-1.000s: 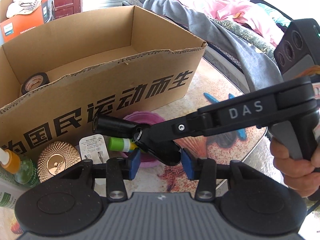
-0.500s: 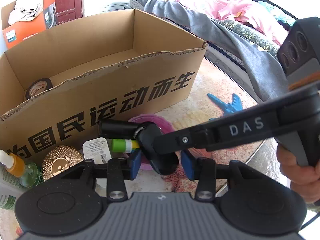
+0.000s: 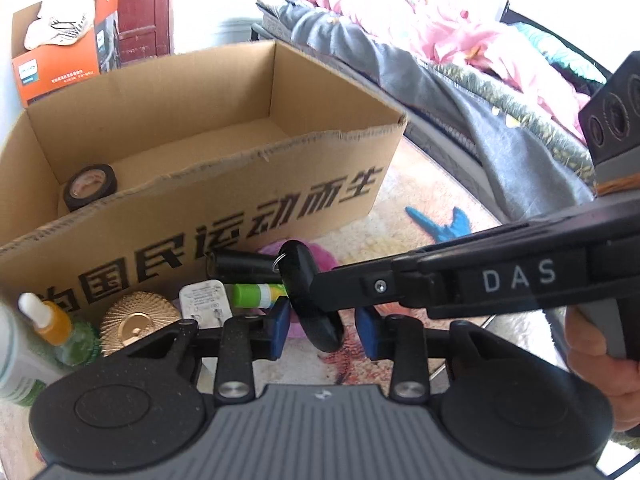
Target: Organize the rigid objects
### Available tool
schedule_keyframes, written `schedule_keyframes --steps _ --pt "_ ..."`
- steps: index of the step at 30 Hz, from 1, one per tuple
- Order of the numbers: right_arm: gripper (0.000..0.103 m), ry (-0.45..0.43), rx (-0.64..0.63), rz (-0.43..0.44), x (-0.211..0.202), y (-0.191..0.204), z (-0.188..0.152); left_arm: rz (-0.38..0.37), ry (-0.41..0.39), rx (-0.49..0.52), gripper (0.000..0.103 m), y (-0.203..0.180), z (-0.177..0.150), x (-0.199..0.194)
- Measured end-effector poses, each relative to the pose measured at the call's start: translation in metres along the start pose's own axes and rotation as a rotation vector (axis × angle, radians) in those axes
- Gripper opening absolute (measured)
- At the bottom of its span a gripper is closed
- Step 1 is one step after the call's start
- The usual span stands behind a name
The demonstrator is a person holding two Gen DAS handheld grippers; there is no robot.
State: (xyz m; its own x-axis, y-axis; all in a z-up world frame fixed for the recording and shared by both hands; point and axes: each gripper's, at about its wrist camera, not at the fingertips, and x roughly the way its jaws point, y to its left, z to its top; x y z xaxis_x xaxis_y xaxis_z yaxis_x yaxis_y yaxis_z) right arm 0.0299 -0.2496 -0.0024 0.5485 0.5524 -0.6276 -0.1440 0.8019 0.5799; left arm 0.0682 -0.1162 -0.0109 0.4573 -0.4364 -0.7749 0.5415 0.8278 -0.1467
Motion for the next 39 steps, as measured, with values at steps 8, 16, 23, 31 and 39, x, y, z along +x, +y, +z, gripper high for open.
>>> schedule_keyframes --steps 8,16,23,31,39 --pt "0.000 -0.074 -0.122 0.061 -0.016 0.053 0.029 -0.002 -0.105 -0.082 0.035 0.021 0.020 -0.050" --pt "0.000 -0.100 -0.176 0.150 0.014 0.082 0.092 0.037 -0.182 -0.197 0.030 0.063 0.062 -0.069" --pt "0.001 -0.132 -0.059 0.203 0.015 0.057 0.124 0.066 -0.168 -0.266 0.031 0.095 0.071 -0.066" --pt "0.012 -0.135 0.058 0.161 -0.044 0.006 0.062 -0.042 -0.050 -0.147 0.049 0.075 0.031 -0.070" --pt "0.025 0.002 0.059 0.041 -0.001 -0.008 -0.017 -0.043 0.118 -0.006 0.049 0.040 -0.022 -0.044"
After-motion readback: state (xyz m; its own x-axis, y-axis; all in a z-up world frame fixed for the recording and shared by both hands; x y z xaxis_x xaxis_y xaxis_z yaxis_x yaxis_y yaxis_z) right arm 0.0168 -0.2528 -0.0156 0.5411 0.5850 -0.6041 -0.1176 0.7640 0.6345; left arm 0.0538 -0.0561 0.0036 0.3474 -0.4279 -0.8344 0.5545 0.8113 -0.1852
